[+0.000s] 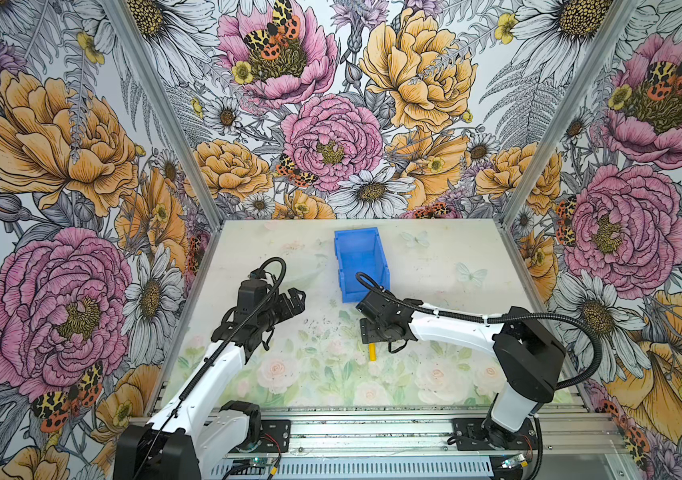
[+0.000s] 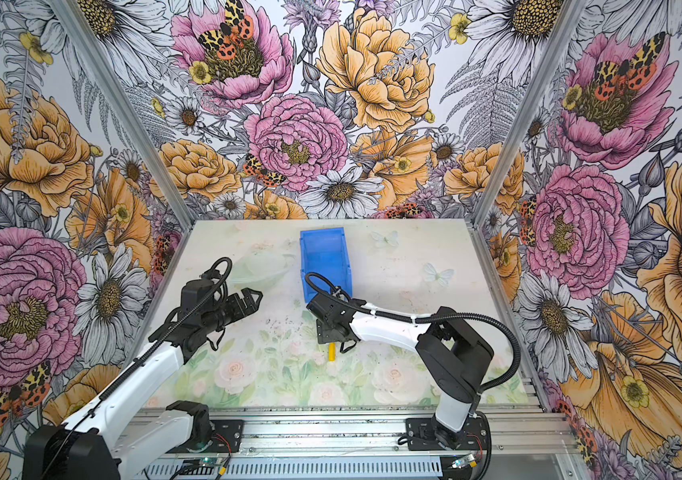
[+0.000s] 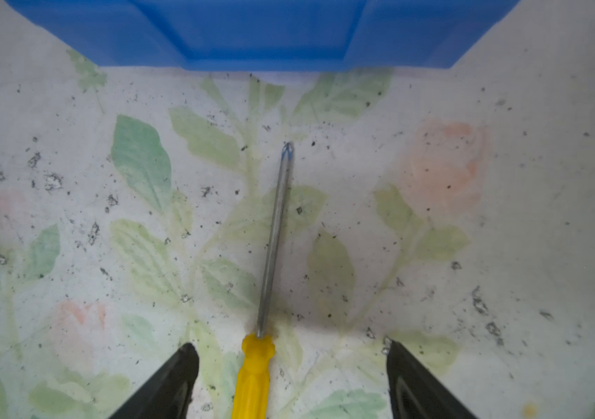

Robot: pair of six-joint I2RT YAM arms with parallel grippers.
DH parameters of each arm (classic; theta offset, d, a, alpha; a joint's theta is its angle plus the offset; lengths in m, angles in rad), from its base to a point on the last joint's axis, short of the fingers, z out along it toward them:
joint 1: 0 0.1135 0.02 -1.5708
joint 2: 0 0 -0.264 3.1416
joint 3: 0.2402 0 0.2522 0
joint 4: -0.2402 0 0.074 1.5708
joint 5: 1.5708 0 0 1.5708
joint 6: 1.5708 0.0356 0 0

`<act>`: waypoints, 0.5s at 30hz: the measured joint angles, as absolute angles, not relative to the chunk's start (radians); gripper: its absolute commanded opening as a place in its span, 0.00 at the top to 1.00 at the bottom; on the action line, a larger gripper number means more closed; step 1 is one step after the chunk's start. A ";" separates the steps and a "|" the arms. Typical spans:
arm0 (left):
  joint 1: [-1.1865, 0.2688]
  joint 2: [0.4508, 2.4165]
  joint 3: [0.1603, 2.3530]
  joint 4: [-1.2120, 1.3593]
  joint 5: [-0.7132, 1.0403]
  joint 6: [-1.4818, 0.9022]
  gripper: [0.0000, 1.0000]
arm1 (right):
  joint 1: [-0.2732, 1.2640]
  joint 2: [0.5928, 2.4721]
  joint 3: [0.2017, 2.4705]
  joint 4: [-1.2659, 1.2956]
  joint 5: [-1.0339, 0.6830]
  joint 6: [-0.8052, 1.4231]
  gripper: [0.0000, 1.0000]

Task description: Put the screwdriver in the bin

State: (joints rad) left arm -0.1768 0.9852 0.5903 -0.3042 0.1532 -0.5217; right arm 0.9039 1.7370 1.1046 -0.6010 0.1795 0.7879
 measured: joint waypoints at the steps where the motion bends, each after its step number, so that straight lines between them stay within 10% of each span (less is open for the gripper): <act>1: -0.178 0.972 0.590 -0.307 0.143 -0.521 0.01 | 0.906 1.740 1.105 -0.601 0.174 0.786 0.24; 15: -0.172 0.906 0.590 -0.312 0.112 -0.521 0.01 | 0.934 1.805 1.103 -0.601 0.132 0.784 0.38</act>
State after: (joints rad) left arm -0.1719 0.9062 0.5896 -0.3119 0.1116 -0.5213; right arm 0.9337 1.8053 1.1034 -0.6010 0.1322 0.7841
